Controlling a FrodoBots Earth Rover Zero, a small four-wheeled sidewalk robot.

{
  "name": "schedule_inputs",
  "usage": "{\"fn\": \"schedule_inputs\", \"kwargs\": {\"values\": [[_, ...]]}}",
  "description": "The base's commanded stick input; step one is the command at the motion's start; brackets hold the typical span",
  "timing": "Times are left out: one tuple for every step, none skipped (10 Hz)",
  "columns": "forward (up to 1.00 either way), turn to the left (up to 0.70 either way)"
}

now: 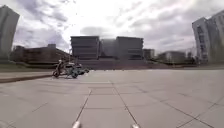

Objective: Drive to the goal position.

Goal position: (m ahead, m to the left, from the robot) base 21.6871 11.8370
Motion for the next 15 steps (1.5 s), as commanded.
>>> {"fn": "schedule_inputs", "kwargs": {"values": [[0.7, 0.0], [0.7, 0.0], [0.7, 0.0], [0.7, 0.0], [0.7, 0.0], [0.7, 0.0], [0.7, 0.0], [0.7, 0.0], [0.7, 0.0], [0.7, 0.0], [0.7, 0.0], [0.7, 0.0], [0.7, 0.0], [0.7, 0.0], [0.7, 0.0]]}}
